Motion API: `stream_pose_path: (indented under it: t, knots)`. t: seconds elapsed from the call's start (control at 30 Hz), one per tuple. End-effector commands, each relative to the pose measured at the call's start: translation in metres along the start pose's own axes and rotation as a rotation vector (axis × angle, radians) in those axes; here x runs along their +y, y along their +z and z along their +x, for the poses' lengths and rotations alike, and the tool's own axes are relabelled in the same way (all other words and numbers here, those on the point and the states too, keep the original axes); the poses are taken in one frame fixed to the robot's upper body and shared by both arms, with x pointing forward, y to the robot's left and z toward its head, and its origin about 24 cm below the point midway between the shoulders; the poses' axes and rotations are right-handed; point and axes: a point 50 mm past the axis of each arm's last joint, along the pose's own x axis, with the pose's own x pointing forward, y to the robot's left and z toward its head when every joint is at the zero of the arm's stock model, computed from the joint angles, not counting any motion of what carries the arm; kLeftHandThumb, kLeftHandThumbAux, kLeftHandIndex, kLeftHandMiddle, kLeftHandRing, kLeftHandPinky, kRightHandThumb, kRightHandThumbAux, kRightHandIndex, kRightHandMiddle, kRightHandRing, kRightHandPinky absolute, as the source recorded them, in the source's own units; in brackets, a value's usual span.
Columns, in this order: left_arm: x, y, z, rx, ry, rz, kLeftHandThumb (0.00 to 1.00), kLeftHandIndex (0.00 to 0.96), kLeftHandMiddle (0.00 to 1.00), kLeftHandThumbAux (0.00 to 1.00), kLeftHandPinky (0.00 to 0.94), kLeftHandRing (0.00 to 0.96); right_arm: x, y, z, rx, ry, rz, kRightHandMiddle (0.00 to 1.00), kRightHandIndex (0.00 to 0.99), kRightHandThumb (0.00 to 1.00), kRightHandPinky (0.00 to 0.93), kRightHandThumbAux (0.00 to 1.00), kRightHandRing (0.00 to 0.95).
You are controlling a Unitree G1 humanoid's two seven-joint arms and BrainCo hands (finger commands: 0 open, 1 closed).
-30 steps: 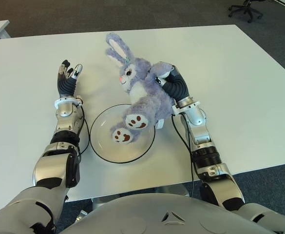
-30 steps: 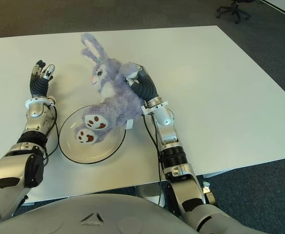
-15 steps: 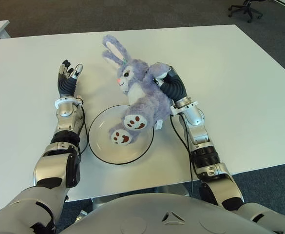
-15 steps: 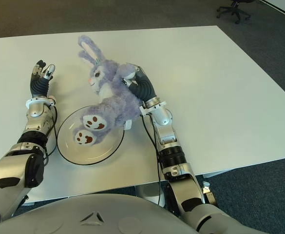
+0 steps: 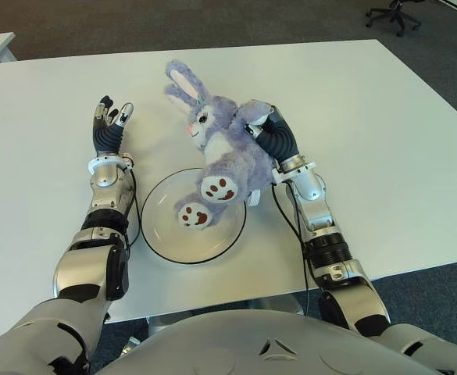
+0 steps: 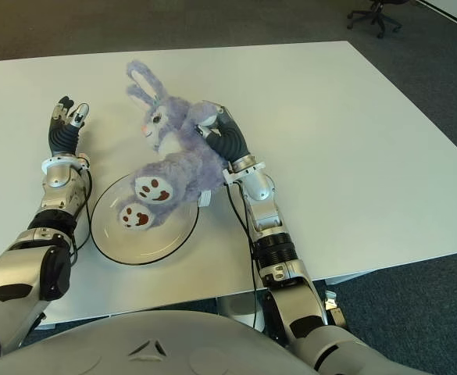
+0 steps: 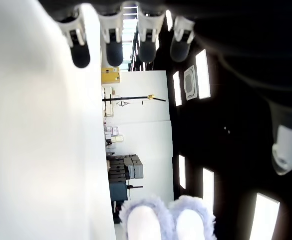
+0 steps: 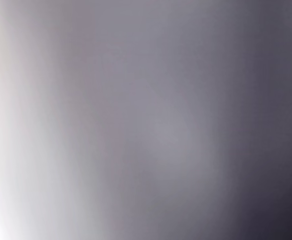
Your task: Put the doll into the plate.
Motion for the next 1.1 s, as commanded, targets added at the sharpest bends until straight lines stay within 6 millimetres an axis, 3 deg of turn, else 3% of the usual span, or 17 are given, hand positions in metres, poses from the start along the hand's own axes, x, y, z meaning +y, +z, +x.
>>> stream_pose_path:
  t: [0.03, 0.17, 0.7, 1.1]
  knots:
    - [-0.006, -0.067, -0.042, 0.293, -0.011, 0.013, 0.000, 0.000, 0.055, 0.523, 0.118, 0.085, 0.003, -0.004, -0.001, 0.000, -0.022, 0.009, 0.580, 0.404, 0.851, 0.696, 0.668, 0.709]
    - [-0.006, -0.067, -0.042, 0.292, -0.011, 0.018, 0.000, 0.000, 0.057, 0.523, 0.117, 0.088, -0.001, 0.001, 0.001, -0.036, -0.050, 0.008, 0.585, 0.407, 0.851, 0.749, 0.667, 0.727]
    - [-0.007, -0.068, -0.042, 0.299, -0.008, 0.017, 0.000, 0.000, 0.062, 0.519, 0.116, 0.090, -0.013, 0.026, 0.014, -0.178, -0.141, 0.030, 0.608, 0.425, 0.854, 0.789, 0.664, 0.771]
    - [-0.007, -0.068, -0.042, 0.300, -0.004, 0.017, 0.000, 0.000, 0.066, 0.525, 0.117, 0.095, -0.017, 0.034, 0.016, -0.217, -0.160, 0.029, 0.606, 0.424, 0.855, 0.744, 0.664, 0.762]
